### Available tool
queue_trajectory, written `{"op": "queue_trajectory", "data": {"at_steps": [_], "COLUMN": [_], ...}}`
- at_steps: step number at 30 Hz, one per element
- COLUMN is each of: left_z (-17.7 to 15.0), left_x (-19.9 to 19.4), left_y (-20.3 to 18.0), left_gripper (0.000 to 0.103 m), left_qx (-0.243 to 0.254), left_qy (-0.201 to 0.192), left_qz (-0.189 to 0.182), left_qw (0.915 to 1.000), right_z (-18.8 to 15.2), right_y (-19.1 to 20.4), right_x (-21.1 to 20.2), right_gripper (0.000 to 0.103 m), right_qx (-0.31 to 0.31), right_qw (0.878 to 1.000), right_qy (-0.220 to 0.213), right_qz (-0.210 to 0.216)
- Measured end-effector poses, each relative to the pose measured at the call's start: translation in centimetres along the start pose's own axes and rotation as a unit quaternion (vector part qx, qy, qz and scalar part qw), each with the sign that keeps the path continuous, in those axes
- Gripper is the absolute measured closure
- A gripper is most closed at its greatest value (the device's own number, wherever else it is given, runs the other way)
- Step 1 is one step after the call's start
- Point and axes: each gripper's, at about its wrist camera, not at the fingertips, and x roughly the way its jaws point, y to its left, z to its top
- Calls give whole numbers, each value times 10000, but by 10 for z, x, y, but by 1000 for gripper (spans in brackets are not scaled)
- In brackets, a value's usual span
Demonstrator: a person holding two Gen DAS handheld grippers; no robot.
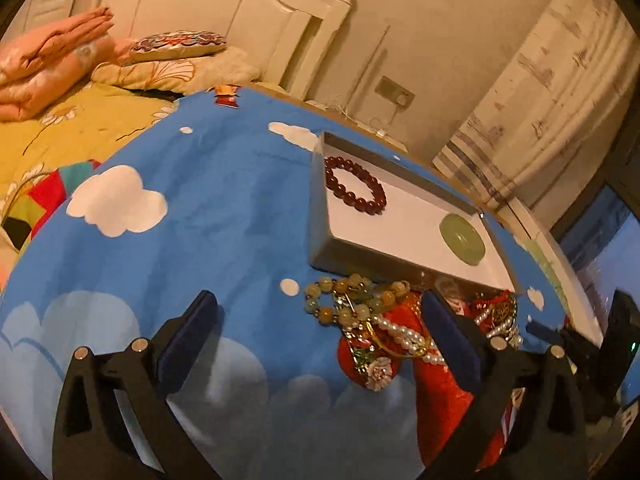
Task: Organize jewelry
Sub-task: 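Move both grippers back over the jewelry pile, then grasp the gold ring with the left gripper while the right gripper grasps the silver pearl brooch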
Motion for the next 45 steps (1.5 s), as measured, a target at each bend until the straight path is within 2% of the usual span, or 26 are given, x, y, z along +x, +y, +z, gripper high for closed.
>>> {"op": "queue_trajectory", "data": {"at_steps": [3,9,13,14,15,20,25,32,35,40,45], "left_z": [2,2,2,2,2,1,1,0,0,-2,-10], "left_x": [0,0,1,1,2,1,2,1,0,-1,-2], "left_y": [3,4,4,4,4,3,2,-3,-5,-27,-78], "left_gripper": [2,2,2,2,2,2,2,2,2,2,2], "left_qx": [-53,-27,-44,-40,-30,-4,22,127,186,670,1430], "left_qy": [-21,-5,18,23,34,32,32,22,39,55,258], "left_qz": [-51,-130,-162,-163,-160,-156,-133,-108,-96,10,-485], "left_qw": [10000,9999,9999,9999,9999,9999,9999,9999,9998,9977,9882], "right_z": [7,10,6,5,5,-4,-17,-39,-46,-59,-65], "right_y": [-1,1,-1,-1,-2,1,-1,5,4,0,-6], "right_x": [5,18,17,15,15,0,-23,-39,-45,-47,-52], "right_gripper": [28,37,49,61,65,65,65,65,65,65,64], "right_qx": [-260,-687,-656,-641,-631,-595,-279,-98,-5,55,201], "right_qw": [9996,9964,9963,9966,9966,9969,9978,9947,9953,9961,9962], "right_qy": [50,354,304,280,268,117,-55,66,153,378,343], "right_qz": [27,347,455,443,447,507,592,1026,954,793,779]}}
